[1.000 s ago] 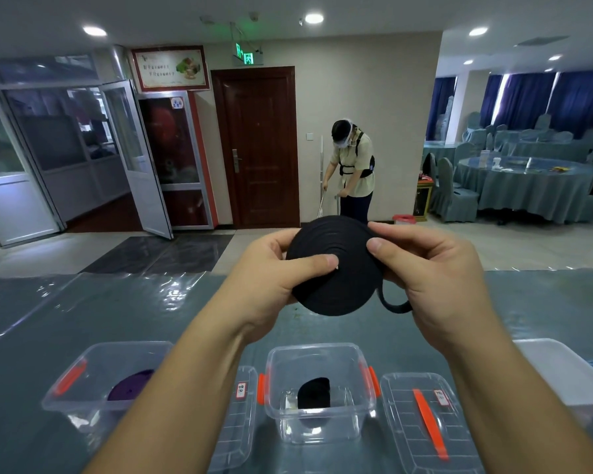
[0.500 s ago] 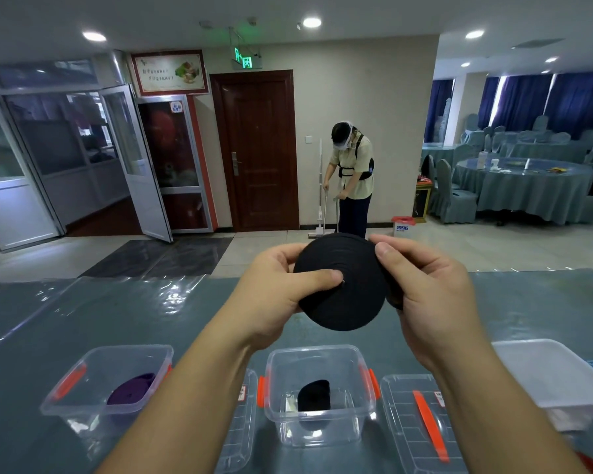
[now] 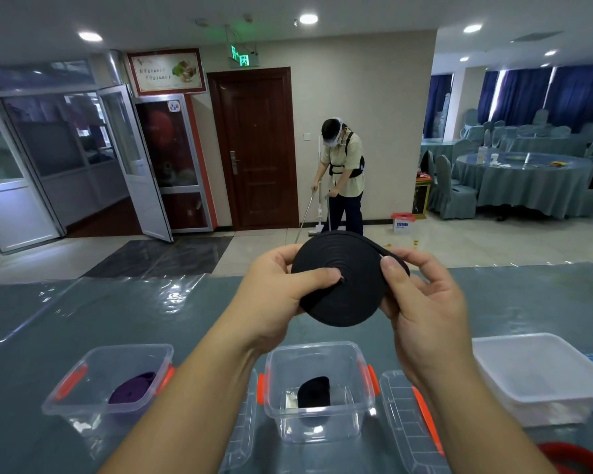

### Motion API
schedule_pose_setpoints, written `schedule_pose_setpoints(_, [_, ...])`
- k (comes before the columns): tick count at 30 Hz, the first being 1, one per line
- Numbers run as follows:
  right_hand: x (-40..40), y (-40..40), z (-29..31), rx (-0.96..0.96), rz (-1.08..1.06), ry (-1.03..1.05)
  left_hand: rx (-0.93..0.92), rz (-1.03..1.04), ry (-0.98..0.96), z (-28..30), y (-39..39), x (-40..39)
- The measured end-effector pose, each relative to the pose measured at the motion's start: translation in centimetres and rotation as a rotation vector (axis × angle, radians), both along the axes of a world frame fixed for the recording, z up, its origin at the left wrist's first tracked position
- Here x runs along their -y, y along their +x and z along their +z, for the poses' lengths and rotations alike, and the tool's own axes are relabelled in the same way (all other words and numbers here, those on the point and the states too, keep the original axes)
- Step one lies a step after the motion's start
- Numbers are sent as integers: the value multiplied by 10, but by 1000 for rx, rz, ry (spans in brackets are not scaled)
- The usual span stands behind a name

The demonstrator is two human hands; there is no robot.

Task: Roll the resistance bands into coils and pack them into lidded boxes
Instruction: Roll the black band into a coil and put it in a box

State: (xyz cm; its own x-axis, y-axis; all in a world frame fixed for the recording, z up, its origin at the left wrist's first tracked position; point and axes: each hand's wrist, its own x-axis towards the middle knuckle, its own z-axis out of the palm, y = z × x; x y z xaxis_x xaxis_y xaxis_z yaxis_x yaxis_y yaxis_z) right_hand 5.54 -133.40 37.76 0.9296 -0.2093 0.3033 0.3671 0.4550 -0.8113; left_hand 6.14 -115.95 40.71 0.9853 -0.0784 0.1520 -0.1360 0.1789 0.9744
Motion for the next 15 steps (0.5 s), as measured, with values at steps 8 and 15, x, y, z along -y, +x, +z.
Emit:
schedule_pose_setpoints(8, [6, -7, -10, 5, -1, 63, -13, 9, -166, -17, -1, 20])
schedule_pose_setpoints(15, [19, -10, -18, -35, -18, 80, -19, 99, -229, -28, -4, 41])
